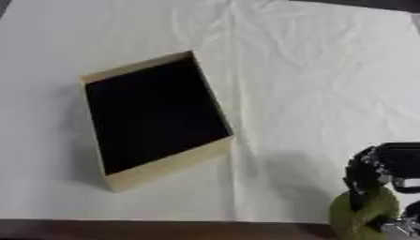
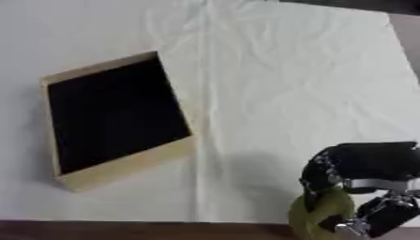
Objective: Pick up objects on the table and place them in the box.
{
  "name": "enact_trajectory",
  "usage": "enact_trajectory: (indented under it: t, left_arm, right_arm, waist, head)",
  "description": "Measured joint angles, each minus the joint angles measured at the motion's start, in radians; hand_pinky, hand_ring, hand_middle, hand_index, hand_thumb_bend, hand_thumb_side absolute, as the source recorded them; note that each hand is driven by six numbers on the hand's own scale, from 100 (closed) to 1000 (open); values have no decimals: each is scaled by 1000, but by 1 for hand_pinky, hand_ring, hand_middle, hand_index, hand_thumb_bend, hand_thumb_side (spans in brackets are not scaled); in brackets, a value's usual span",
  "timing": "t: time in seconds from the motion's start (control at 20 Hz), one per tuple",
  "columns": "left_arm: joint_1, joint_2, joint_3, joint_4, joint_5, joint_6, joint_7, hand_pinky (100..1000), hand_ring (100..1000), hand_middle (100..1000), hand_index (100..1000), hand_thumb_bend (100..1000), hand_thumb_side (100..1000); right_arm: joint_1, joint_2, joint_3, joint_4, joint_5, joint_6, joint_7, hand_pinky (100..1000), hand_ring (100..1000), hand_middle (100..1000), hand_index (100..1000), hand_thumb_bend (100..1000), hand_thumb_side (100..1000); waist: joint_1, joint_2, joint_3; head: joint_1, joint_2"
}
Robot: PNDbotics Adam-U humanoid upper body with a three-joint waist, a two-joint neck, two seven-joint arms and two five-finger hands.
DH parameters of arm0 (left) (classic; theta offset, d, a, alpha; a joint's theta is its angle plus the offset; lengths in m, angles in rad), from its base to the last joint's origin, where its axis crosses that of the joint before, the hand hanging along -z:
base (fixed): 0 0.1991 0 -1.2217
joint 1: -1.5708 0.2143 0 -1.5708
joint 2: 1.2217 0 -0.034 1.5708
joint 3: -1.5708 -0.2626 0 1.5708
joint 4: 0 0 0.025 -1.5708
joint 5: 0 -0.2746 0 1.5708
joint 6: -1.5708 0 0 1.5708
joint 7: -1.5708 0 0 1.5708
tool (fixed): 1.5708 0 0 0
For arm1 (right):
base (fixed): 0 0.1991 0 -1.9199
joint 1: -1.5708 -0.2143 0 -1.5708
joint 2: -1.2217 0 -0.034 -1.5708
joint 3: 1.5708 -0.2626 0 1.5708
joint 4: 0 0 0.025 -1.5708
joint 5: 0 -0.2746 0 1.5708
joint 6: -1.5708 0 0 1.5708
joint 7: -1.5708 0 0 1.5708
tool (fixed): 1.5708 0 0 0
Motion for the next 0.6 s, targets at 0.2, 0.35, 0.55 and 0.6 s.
enact_trajectory:
  t: [0.2,0.35,0.55,0.6]
  left_arm:
    - [0,0,0,0,0,0,1,543,668,672,703,885,757]
    - [0,0,0,0,0,-1,3,543,668,670,703,885,757]
    - [0,0,1,0,0,-1,5,542,668,668,703,884,757]
    - [0,0,1,0,-1,-1,6,542,668,668,703,884,757]
  right_arm:
    - [0,0,-3,0,0,-14,-23,608,532,299,409,100,100]
    - [1,0,-14,0,2,-29,-48,609,529,299,408,100,100]
    - [1,-1,-33,0,20,-53,-91,609,525,296,405,100,100]
    - [1,-1,-37,0,27,-59,-102,609,525,296,405,100,100]
  waist:
    - [0,0,-3]
    - [0,0,-5]
    - [0,0,-5]
    - [0,0,-5]
  head:
    - [1,0]
    - [2,0]
    - [4,0]
    - [4,0]
